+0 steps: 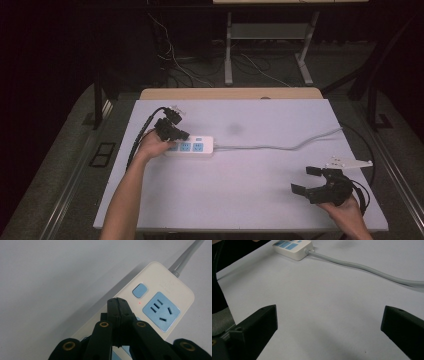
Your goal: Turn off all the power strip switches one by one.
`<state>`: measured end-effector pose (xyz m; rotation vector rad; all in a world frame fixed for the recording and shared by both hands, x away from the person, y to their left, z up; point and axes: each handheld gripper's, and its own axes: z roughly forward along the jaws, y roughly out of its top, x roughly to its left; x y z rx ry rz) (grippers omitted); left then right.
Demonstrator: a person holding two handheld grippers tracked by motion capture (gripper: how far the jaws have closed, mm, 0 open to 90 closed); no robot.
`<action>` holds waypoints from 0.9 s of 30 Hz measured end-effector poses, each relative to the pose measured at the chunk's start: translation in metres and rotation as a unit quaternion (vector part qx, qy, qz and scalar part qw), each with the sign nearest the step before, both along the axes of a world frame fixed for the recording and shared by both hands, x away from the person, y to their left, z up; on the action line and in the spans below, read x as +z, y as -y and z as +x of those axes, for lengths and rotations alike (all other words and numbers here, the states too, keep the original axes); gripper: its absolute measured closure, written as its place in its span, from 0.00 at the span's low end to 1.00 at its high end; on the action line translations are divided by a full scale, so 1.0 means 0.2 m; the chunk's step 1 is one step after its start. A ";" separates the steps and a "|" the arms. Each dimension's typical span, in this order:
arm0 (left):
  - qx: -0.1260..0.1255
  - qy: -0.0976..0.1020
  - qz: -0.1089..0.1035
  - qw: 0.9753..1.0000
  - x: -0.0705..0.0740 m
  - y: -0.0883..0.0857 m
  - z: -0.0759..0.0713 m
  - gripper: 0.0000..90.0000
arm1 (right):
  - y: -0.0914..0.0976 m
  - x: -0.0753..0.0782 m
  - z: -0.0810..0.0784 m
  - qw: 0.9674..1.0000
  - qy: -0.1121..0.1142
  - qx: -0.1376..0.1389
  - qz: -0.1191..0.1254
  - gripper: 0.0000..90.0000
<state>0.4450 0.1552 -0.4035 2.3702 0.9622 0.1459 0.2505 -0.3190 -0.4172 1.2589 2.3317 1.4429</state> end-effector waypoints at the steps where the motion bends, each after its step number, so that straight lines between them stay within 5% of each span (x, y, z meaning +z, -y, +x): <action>1: 0.001 -0.001 -0.003 1.000 0.00 0.00 0.00 0.99 | 0.00 0.00 0.00 1.000 0.000 0.000 0.000 0.01; 23: 0.018 -0.006 -0.018 1.000 -0.01 -0.01 0.00 1.00 | -0.01 -0.01 0.00 1.000 -0.001 -0.001 -0.006 0.01; 27: 0.031 -0.008 -0.036 0.999 -0.03 -0.03 0.00 1.00 | -0.01 0.00 0.00 1.000 -0.001 -0.002 -0.005 0.01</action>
